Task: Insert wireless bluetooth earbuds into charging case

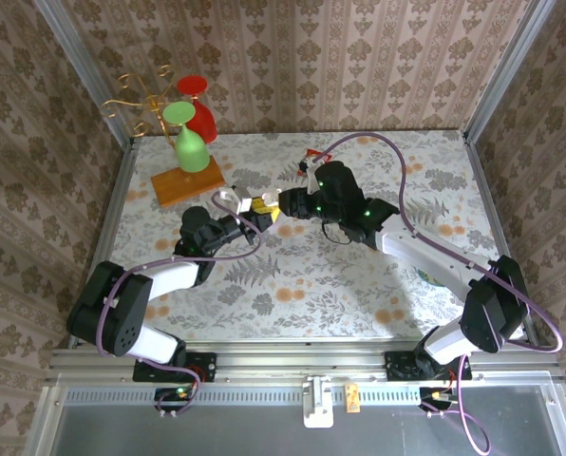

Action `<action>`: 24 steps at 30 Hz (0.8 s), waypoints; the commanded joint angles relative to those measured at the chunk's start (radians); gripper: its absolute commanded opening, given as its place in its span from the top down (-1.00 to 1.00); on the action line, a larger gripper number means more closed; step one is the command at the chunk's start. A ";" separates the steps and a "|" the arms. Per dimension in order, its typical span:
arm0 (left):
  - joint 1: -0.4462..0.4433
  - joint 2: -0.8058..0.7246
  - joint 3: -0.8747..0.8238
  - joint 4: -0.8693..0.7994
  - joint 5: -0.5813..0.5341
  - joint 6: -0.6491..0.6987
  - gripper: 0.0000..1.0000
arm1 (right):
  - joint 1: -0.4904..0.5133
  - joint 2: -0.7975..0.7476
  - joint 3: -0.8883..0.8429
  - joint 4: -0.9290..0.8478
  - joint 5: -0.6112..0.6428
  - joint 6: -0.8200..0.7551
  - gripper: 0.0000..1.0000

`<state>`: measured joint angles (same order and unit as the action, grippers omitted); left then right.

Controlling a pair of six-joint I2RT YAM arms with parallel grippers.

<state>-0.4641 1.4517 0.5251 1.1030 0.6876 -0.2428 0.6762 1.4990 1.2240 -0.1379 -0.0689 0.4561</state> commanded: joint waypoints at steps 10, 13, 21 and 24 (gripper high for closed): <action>0.001 0.014 0.014 0.086 0.001 -0.015 0.88 | 0.036 0.016 0.020 -0.051 -0.063 -0.054 -0.08; 0.002 0.021 0.019 0.089 0.007 -0.015 0.88 | 0.036 0.015 0.020 -0.057 -0.066 -0.055 -0.11; 0.001 0.029 0.016 0.101 0.022 -0.016 0.88 | 0.016 -0.021 -0.012 -0.022 -0.055 -0.027 -0.14; 0.001 0.032 0.014 0.103 0.028 -0.013 0.88 | 0.014 -0.010 0.001 -0.020 -0.068 -0.024 -0.14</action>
<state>-0.4633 1.4776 0.5251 1.1408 0.6884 -0.2440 0.6964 1.5047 1.2236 -0.1593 -0.1173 0.4232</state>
